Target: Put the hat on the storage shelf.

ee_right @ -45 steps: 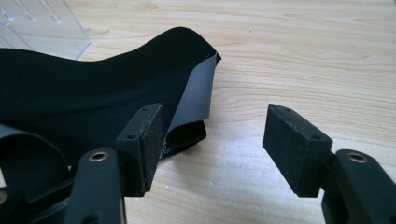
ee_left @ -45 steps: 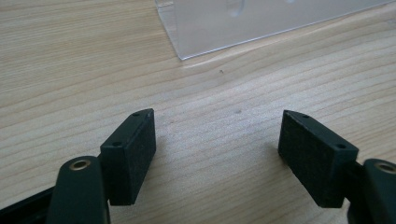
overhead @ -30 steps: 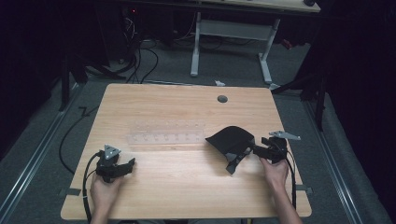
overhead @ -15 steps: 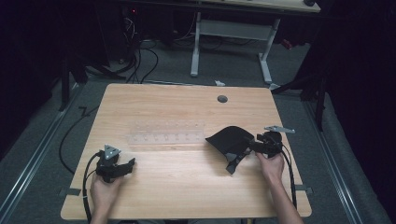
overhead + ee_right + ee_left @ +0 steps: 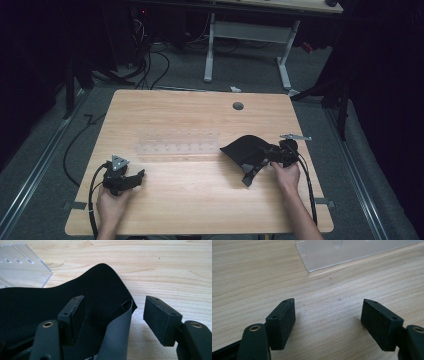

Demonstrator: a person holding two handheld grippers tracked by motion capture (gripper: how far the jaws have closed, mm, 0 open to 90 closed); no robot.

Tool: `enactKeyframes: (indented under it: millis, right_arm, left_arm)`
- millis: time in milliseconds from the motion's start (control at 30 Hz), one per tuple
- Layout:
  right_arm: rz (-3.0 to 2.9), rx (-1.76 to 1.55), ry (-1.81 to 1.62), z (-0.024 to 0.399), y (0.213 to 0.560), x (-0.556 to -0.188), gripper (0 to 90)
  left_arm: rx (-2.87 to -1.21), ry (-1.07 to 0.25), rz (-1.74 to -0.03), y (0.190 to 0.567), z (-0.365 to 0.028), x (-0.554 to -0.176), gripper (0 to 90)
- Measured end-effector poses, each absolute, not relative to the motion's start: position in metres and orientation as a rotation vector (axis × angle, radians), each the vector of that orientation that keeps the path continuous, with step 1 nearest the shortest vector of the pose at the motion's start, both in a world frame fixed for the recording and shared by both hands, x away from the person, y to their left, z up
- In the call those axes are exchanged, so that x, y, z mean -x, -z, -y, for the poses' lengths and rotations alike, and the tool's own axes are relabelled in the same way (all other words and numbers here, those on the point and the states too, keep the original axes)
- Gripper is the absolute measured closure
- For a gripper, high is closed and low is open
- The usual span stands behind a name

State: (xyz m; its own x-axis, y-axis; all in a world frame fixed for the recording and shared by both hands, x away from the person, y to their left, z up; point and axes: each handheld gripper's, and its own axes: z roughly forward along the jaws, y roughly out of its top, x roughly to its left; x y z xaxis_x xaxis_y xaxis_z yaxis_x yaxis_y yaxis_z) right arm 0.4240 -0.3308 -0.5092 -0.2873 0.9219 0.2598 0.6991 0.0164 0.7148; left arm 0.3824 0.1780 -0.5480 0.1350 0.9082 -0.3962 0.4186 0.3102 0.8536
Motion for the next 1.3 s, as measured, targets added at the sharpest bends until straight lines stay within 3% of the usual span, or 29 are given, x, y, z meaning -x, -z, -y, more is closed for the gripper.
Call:
enactKeyframes:
  millis: [167,800,1300]
  right_arm:
    - [-2.028,-1.679,-1.170,0.331,0.512,-0.425,40.0]
    - [-2.090,-1.681,-1.350,0.345,0.513,-0.420,75.4]
    - [-2.102,-1.635,-1.438,0.350,0.505,-0.408,84.3]
  left_arm:
    - [-1.290,-0.556,-1.471,0.548,-0.178,-0.382,28.2]
    - [-1.290,-0.556,-1.471,0.548,-0.178,-0.382,28.0]
    - [-1.295,-0.555,-1.467,0.548,-0.178,-0.382,28.3]
